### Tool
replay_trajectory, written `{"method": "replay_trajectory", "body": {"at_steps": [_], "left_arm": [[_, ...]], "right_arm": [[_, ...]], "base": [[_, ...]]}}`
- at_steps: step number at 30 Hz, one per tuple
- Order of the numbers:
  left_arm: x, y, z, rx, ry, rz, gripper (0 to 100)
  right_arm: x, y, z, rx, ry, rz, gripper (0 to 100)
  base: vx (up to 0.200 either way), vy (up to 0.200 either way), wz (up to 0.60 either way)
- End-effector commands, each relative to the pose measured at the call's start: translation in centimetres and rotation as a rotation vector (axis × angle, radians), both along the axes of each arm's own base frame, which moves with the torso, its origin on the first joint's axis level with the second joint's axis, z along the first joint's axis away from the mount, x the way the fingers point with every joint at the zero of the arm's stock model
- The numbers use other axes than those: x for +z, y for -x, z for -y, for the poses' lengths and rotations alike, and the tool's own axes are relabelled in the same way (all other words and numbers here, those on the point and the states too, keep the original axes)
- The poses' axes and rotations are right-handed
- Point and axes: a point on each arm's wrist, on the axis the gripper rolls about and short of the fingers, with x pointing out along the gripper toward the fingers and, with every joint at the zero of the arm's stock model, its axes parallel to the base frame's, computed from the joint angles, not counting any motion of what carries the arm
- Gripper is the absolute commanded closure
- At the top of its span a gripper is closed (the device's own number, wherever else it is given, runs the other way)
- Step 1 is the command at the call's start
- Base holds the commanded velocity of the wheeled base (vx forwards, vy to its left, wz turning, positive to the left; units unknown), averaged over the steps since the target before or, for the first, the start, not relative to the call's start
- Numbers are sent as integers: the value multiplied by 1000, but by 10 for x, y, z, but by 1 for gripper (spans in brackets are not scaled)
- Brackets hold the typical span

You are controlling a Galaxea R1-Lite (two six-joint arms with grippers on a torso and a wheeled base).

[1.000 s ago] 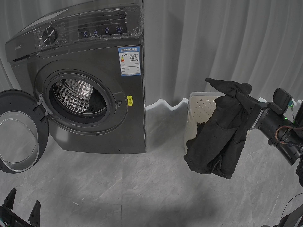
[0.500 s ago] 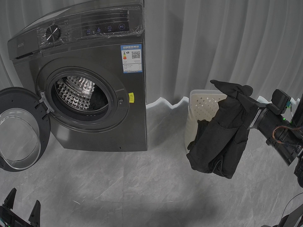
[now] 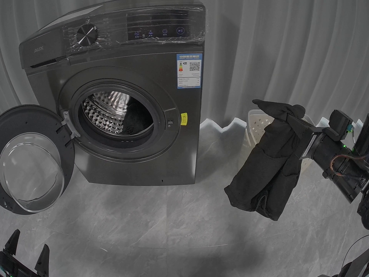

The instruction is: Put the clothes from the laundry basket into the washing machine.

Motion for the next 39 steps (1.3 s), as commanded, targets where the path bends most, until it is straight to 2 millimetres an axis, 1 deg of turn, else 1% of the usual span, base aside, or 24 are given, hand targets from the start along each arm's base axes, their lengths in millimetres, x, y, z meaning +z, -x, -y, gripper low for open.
{"method": "replay_trajectory", "body": {"at_steps": [1, 5, 10, 19, 25, 34, 39], "left_arm": [[-5, 0, 0, 0, 1, -1, 0], [-5, 0, 0, 0, 1, -1, 0], [-5, 0, 0, 0, -1, -1, 0], [-5, 0, 0, 0, 1, -1, 0], [-5, 0, 0, 0, 1, -1, 0], [-5, 0, 0, 0, 1, -1, 0], [-5, 0, 0, 0, 2, -1, 0]], "right_arm": [[0, 0, -1, 4, 1, -1, 100], [-1, 3, -4, 24, -1, -3, 100], [-1, 3, -4, 24, -1, -5, 100], [-2, 3, -5, 26, 1, -7, 100], [-2, 3, -4, 26, 2, -8, 100], [-5, 2, -5, 26, 8, -19, 100], [-6, 2, -5, 28, 10, -21, 100]], "base": [[0, 200, 0], [0, 200, 0], [0, 200, 0], [0, 0, 0], [-200, 0, 0], [0, 0, 0], [0, 200, 0]]}}
